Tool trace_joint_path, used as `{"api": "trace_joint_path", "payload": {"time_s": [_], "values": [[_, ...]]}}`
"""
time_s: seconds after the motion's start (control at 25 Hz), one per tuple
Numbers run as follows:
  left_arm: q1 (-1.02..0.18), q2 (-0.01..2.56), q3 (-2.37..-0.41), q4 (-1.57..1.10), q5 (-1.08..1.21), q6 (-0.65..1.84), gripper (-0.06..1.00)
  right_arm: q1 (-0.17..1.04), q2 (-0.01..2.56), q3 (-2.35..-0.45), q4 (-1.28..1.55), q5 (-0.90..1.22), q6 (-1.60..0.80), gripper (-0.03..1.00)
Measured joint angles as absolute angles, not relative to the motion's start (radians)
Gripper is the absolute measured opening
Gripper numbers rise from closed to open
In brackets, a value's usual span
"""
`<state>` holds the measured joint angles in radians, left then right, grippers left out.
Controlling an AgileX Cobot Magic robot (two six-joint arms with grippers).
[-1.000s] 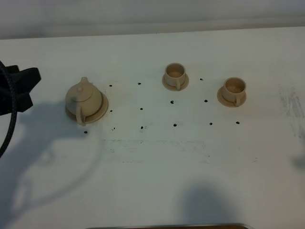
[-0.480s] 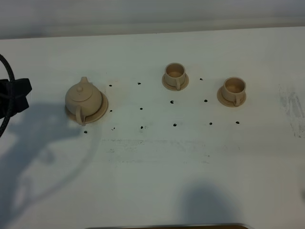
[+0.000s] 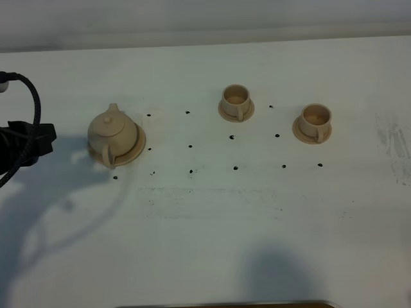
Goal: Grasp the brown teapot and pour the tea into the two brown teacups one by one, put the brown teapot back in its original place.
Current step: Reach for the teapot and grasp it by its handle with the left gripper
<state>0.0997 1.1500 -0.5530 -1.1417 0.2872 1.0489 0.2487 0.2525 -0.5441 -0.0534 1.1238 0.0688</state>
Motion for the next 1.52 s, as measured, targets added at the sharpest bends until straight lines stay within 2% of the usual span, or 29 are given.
{"api": "trace_joint_path", "payload": {"time_s": [0.64, 1.04, 1.4, 1.52], "values": [[0.095, 1.280, -0.564, -1.204, 0.297, 1.050, 0.49, 0.249, 0.143, -0.524, -0.104, 1.117, 0.076, 0.36], [-0.031, 1.388, -0.588, -1.200, 0.250, 1.050, 0.41, 0.249, 0.143, -0.524, -0.105, 1.116, 0.076, 0.30], [-0.109, 1.391, -0.595, -1.179, 0.240, 1.048, 0.40, 0.249, 0.143, -0.524, -0.106, 1.116, 0.076, 0.24], [-0.119, 1.391, -0.597, -1.106, 0.233, 0.979, 0.40, 0.249, 0.143, -0.524, -0.106, 1.116, 0.076, 0.24]]}}
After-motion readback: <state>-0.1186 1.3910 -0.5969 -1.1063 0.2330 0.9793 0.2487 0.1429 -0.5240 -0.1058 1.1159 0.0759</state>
